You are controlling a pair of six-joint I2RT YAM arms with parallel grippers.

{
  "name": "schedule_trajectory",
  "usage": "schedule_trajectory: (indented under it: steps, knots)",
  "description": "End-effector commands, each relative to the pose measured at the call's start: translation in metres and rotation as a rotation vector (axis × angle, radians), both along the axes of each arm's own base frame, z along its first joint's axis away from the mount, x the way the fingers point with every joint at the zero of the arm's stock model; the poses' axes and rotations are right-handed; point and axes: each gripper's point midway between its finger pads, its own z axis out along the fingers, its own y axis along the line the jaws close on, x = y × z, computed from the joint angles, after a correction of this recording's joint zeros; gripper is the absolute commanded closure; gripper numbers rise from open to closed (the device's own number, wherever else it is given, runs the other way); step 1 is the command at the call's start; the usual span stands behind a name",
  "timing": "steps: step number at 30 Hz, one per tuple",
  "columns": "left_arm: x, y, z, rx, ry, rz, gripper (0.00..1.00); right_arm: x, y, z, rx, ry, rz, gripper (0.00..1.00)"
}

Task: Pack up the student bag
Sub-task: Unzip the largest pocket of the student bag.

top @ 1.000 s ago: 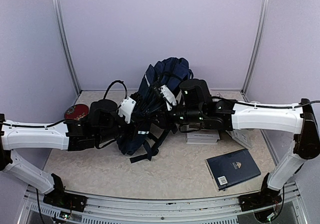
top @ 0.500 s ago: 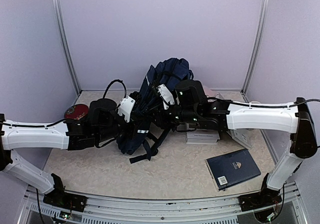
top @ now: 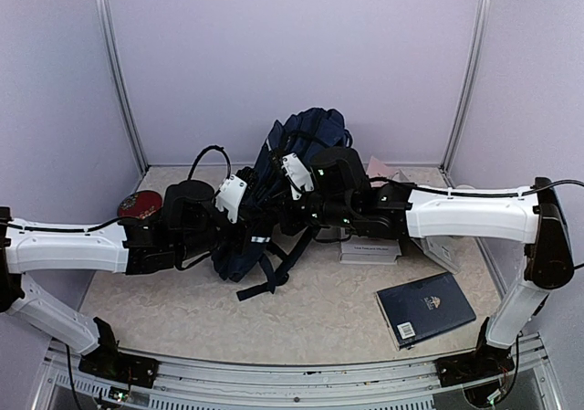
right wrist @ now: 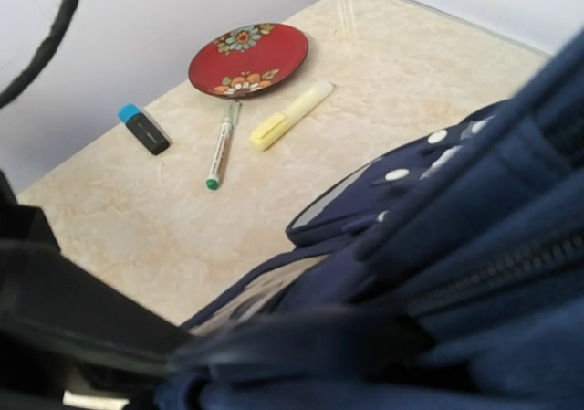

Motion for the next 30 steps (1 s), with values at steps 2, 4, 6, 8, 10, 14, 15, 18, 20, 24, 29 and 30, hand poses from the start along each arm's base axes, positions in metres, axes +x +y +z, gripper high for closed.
schedule_trajectory:
  steps: [2, 4, 6, 8, 10, 14, 15, 18, 20, 24, 29, 30]
  knots:
    - [-0.006, -0.013, 0.04, -0.126, -0.069, -0.055, 1.0, 0.019, -0.025, 0.0, -0.048, -0.036, -0.122, 1.0]
    - [0.001, -0.003, 0.029, -0.086, -0.063, -0.012, 1.0, 0.016, -0.033, 0.005, -0.056, -0.035, -0.118, 1.0]
    - [0.006, 0.006, 0.02, -0.038, -0.063, 0.025, 1.0, 0.016, -0.04, 0.007, -0.058, -0.02, -0.11, 1.0]
    - [0.008, 0.012, 0.011, 0.007, -0.063, 0.046, 1.0, 0.018, -0.055, 0.012, -0.061, -0.002, -0.117, 1.0]
    - [0.008, 0.018, 0.005, 0.033, -0.063, 0.055, 1.0, 0.021, -0.071, 0.016, -0.064, 0.001, -0.134, 1.0]
    - [0.006, 0.03, -0.005, 0.064, -0.061, 0.071, 1.0, 0.029, -0.102, 0.026, -0.048, 0.009, -0.165, 1.0]
    - [0.006, 0.032, -0.008, 0.074, -0.059, 0.074, 1.0, 0.032, -0.11, 0.029, -0.043, 0.009, -0.179, 1.0]
    - [0.004, 0.042, -0.019, 0.118, -0.048, 0.094, 1.0, 0.035, -0.133, 0.037, -0.025, 0.027, -0.182, 1.0]
    - [0.003, 0.048, -0.025, 0.133, -0.037, 0.102, 1.0, 0.04, -0.153, 0.043, -0.022, 0.023, -0.212, 1.0]
    - [-0.004, 0.047, -0.029, 0.125, -0.022, 0.071, 1.0, 0.045, -0.174, 0.046, -0.024, 0.015, -0.23, 1.0]
    - [-0.023, 0.027, -0.028, 0.11, -0.029, -0.069, 1.0, 0.039, -0.155, 0.03, -0.023, 0.082, -0.132, 1.0]
    - [-0.029, 0.021, -0.026, 0.113, -0.043, -0.109, 1.0, 0.036, -0.148, 0.027, -0.014, 0.098, -0.098, 1.0]
